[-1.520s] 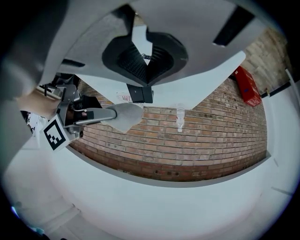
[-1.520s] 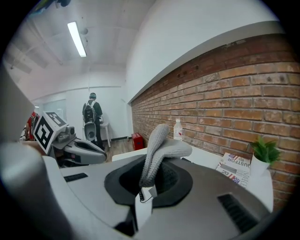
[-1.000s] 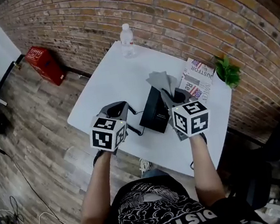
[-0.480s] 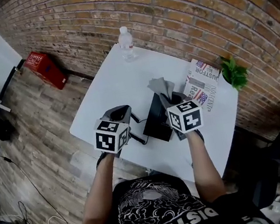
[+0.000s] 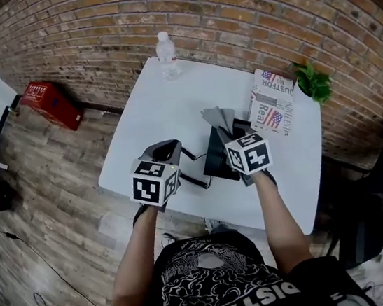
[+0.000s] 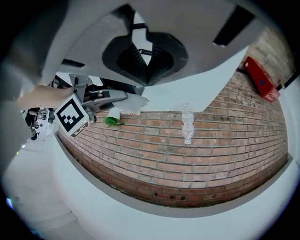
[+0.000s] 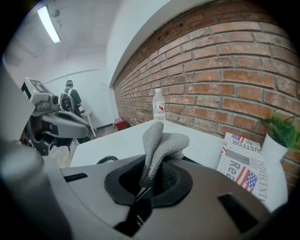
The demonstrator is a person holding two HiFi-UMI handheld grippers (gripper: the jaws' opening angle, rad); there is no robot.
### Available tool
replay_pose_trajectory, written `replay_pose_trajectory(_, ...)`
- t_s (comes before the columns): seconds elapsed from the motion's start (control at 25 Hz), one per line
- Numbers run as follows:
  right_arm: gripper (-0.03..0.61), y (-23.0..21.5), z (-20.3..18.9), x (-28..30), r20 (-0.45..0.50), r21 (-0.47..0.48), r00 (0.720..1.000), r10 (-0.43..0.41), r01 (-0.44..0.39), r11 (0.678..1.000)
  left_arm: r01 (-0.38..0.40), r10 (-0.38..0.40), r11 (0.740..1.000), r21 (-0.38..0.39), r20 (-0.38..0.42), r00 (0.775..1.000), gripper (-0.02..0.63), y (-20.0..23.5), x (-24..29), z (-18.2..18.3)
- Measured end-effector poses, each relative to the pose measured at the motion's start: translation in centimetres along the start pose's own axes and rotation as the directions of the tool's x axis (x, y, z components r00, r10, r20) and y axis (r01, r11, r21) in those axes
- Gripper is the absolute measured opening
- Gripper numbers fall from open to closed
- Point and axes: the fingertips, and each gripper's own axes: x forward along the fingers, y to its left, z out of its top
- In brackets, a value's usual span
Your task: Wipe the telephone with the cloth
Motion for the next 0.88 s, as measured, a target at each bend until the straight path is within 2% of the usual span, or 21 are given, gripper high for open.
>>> replay_pose_trajectory(0.88,0.012,4.4,-5.3,-1.3,-0.047,0.142,0.995,-0.092,0.098,0.985,0.123,-0.124,0.992,0.029,0.026,0.992,0.005,0.8,-2.7,-1.7)
